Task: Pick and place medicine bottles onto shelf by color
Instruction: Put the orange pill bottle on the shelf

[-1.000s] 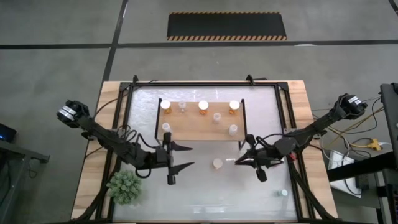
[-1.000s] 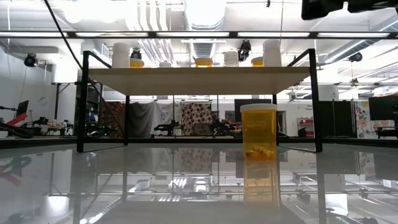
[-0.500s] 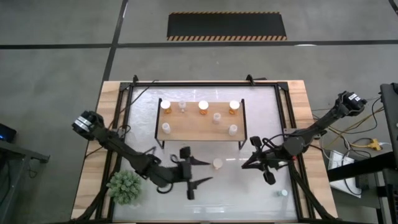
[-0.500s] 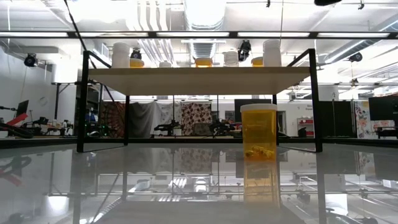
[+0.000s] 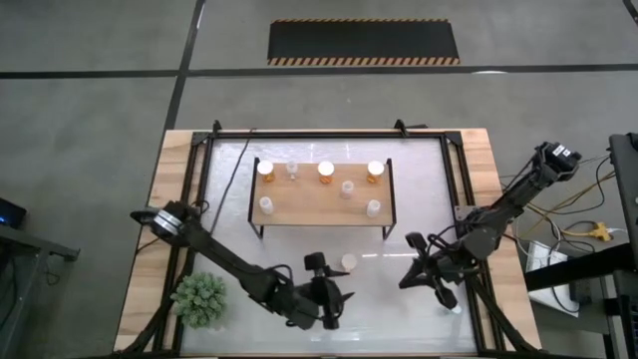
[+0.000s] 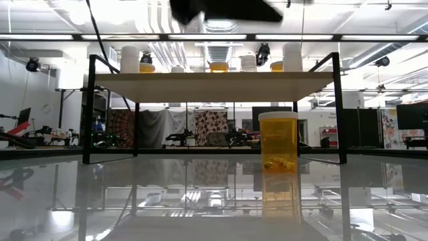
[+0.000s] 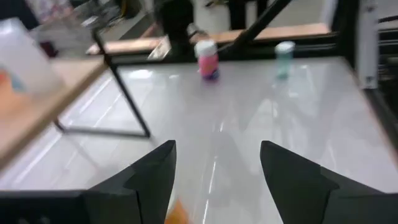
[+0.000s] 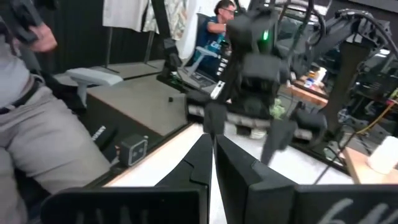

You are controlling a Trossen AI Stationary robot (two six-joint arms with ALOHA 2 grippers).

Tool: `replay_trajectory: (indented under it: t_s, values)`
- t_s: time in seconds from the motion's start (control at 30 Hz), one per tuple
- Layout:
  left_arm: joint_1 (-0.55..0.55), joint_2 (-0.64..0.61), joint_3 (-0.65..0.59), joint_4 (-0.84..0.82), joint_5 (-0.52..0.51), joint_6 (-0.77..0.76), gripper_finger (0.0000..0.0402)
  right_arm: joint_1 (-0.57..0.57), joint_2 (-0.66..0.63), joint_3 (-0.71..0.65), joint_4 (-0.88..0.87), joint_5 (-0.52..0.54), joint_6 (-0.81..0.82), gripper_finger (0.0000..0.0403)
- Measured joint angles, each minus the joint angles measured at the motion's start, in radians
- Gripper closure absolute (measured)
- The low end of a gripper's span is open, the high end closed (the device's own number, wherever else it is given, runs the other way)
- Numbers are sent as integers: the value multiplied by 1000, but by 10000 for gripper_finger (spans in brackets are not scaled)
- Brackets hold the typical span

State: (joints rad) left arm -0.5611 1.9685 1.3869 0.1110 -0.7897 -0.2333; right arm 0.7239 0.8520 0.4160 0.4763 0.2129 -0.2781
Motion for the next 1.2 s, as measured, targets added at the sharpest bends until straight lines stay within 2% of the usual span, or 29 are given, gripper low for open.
replay_trajectory:
  t_s: [0.17, 0.27, 0.4, 0.7, 0.83, 1.2]
  values:
    - [12, 51, -1, 5, -21, -134, 185, 34, 6, -1, 0, 55, 17, 390]
    - [20, 90, 0, 14, -31, -168, 184, 46, 17, -2, 1, 99, 17, 390]
    - [31, 134, 4, 12, -32, -211, 176, 49, 29, -2, 6, 105, 24, 390]
    - [66, 139, -3, 5, -60, -257, 94, 48, 28, -2, 8, 105, 25, 390]
    - [82, 145, -5, 6, -60, -258, 71, 48, 28, -2, 8, 105, 25, 390]
    - [112, 163, -7, 4, -57, -312, 67, 48, 28, -2, 5, 105, 33, 390]
